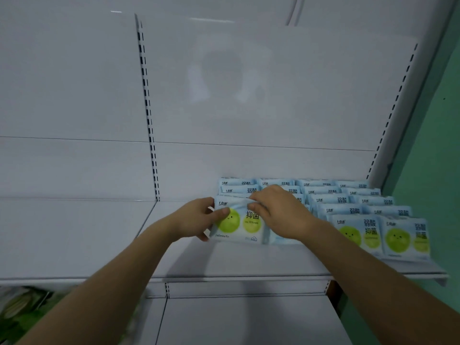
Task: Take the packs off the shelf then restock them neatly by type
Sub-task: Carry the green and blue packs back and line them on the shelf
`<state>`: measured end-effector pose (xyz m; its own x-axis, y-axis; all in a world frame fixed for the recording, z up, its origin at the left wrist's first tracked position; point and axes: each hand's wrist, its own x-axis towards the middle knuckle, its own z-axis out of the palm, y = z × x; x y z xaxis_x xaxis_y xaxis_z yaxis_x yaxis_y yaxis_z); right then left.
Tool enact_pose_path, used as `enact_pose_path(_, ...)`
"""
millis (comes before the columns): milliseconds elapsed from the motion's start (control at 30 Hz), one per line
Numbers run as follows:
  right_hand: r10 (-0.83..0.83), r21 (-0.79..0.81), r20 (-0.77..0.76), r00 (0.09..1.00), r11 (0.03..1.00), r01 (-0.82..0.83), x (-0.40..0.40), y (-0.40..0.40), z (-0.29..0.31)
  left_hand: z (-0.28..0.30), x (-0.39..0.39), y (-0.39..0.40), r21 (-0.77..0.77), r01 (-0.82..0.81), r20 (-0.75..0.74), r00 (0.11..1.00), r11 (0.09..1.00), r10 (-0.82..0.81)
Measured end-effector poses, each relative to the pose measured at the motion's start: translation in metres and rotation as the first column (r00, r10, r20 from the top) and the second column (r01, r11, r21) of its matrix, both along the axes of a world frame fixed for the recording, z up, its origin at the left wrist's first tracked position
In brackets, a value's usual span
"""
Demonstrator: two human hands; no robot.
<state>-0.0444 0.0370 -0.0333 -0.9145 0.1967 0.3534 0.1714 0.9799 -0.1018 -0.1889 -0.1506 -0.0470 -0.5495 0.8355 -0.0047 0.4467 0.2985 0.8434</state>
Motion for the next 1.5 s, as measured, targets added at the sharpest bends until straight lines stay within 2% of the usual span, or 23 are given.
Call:
enact_pose_path(67, -0.005, 0.105, 0.013, 1.0, 0.994, 0.004, -0.007, 0.001, -0.005, -0.008, -0.001, 0.003, -0.077, -0.025, -0.082, 0.996, 0.997, 0.019)
enact_pose_path(133, -0.019, 0.154, 0.015, 1.0, 0.988, 0.016, -0.012, 0.003, -0.012, -0.016, -0.003, 0.008, -0.148, -0.096, -0.251, 0.966, 0.984, 0.057)
enact_pose_path(200, -0.058, 0.17, 0.006, 0.998, 0.984, 0.056, -0.016, 0.004, -0.021, -0.021, -0.002, 0.013, -0.146, -0.176, -0.397, 0.912, 0.974, 0.105)
enact_pose_path(300, -0.091, 0.239, -0.045, 0.995, 0.966, 0.099, -0.018, 0.008, -0.031, -0.028, 0.005, 0.022, -0.122, -0.169, -0.468, 0.879, 0.978, 0.093)
enact_pose_path(400, -0.093, 0.224, -0.027, 0.995, 0.97, 0.097, -0.011, 0.012, -0.026, -0.03, 0.01, 0.028, -0.151, -0.192, -0.605, 0.793, 0.97, 0.063)
enact_pose_path(533, -0.12, 0.137, 0.005, 0.993, 0.983, 0.118, 0.014, 0.031, -0.011, -0.024, 0.015, 0.031, -0.04, -0.227, -0.681, 0.719, 0.973, 0.139)
enact_pose_path(667, -0.195, 0.228, 0.185, 0.963, 0.962, 0.151, 0.035, 0.049, -0.003, -0.024, 0.02, 0.042, 0.084, -0.141, -0.869, 0.474, 0.987, 0.141)
enact_pose_path(733, -0.23, 0.317, 0.276, 0.933, 0.939, 0.137, 0.035, 0.047, -0.004, -0.03, 0.023, 0.048, 0.061, -0.07, -0.92, 0.383, 0.996, 0.084)
enact_pose_path(833, -0.272, 0.376, 0.286, 0.919, 0.914, 0.154, 0.032, 0.041, -0.006, -0.043, 0.025, 0.054, 0.015, -0.052, -0.938, 0.345, 0.999, 0.032)
enact_pose_path(933, -0.238, 0.316, 0.258, 0.936, 0.937, 0.151, 0.037, 0.038, 0.003, -0.045, 0.023, 0.056, 0.03, -0.046, -0.932, 0.361, 0.998, 0.045)
enact_pose_path(1033, -0.136, 0.225, 0.086, 0.987, 0.968, 0.114, 0.049, 0.039, 0.016, -0.033, 0.027, 0.055, 0.132, -0.02, -0.901, 0.413, 0.991, 0.128)
enact_pose_path(1100, -0.037, 0.265, -0.122, 0.992, 0.962, 0.068, 0.055, 0.039, 0.024, -0.02, 0.035, 0.055, 0.313, 0.013, -0.847, 0.456, 0.95, 0.273)
enact_pose_path(1133, 0.021, 0.319, -0.222, 0.975, 0.946, 0.052, 0.057, 0.038, 0.027, -0.011, 0.044, 0.056, 0.395, 0.006, -0.769, 0.549, 0.919, 0.327)
enact_pose_path(1167, 0.073, 0.385, -0.302, 0.95, 0.921, 0.051, 0.057, 0.035, 0.028, 0.001, 0.054, 0.056, 0.42, -0.034, -0.637, 0.701, 0.907, 0.321)
enact_pose_path(1200, 0.119, 0.457, -0.36, 0.925, 0.887, 0.063, 0.058, 0.031, 0.03, 0.012, 0.064, 0.058, 0.397, -0.075, -0.441, 0.858, 0.915, 0.262)
enact_pose_path(1233, 0.161, 0.524, -0.396, 0.904, 0.848, 0.079, 0.058, 0.027, 0.029, 0.022, 0.072, 0.061, 0.353, -0.106, -0.21, 0.959, 0.93, 0.189)
enact_pose_path(1267, 0.194, 0.575, -0.418, 0.888, 0.813, 0.093, 0.057, 0.022, 0.028, 0.028, 0.077, 0.065, 0.32, -0.123, -0.002, 0.991, 0.939, 0.131)
enact_pose_path(1333, 0.224, 0.617, -0.432, 0.874, 0.78, 0.105, 0.058, 0.014, 0.021, 0.035, 0.081, 0.072, 0.31, -0.147, 0.262, 0.963, 0.939, 0.064)
enact_pose_path(1400, 0.227, 0.623, -0.4, 0.888, 0.778, 0.081, 0.062, 0.011, 0.015, 0.034, 0.081, 0.076, 0.334, -0.161, 0.331, 0.943, 0.929, 0.045)
enact_pose_path(1500, 0.159, 0.548, -0.317, 0.935, 0.835, 0.044, 0.079, 0.012, 0.01, 0.025, 0.076, 0.077, 0.4, -0.163, 0.301, 0.953, 0.902, 0.039)
